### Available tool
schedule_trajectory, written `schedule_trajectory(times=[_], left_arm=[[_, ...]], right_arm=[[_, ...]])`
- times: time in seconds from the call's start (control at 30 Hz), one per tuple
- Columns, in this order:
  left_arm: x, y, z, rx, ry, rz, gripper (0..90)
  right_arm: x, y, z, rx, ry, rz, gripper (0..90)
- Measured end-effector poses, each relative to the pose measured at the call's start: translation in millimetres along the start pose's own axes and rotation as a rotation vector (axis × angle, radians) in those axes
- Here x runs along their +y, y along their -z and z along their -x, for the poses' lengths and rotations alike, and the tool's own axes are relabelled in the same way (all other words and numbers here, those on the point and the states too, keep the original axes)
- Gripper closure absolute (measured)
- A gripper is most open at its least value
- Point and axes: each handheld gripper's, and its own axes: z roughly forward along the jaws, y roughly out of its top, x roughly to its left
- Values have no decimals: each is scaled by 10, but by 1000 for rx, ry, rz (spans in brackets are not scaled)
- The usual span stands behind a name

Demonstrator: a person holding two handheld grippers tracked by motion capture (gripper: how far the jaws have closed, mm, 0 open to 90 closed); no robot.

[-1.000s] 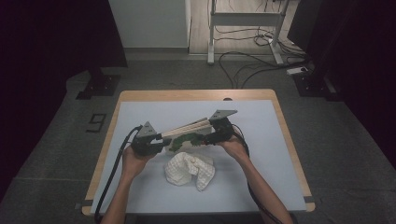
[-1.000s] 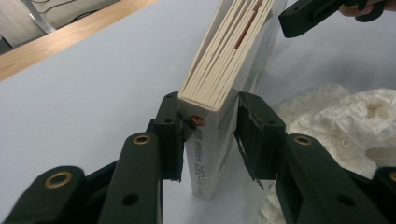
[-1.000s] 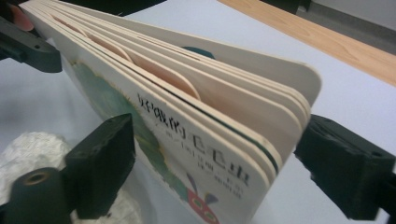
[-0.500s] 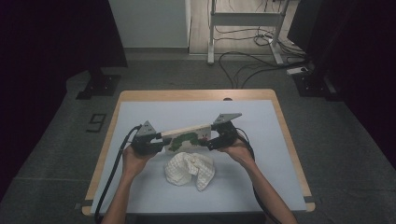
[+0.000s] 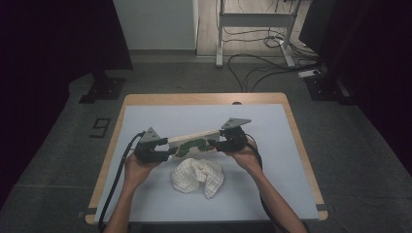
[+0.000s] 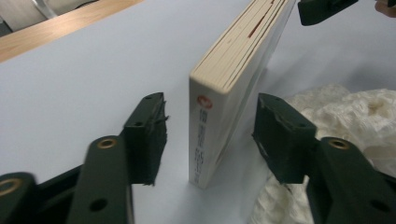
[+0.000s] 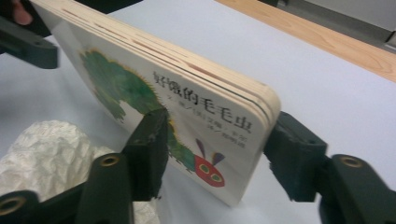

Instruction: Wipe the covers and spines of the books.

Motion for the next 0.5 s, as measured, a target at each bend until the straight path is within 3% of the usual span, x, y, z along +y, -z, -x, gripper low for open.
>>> schedule_trajectory(times=[0.13, 0.27, 0.5], left_arm=[[-44, 72, 20, -7, 21, -6, 321], [-69, 141, 119, -20, 6, -25, 251], [-48, 179, 326, -90, 4, -59, 145]], right_arm=[[-5, 9, 8, -11, -10, 0, 493], [-7, 11, 11, -15, -9, 1, 504], [-2, 10, 7, -16, -13, -6, 504]])
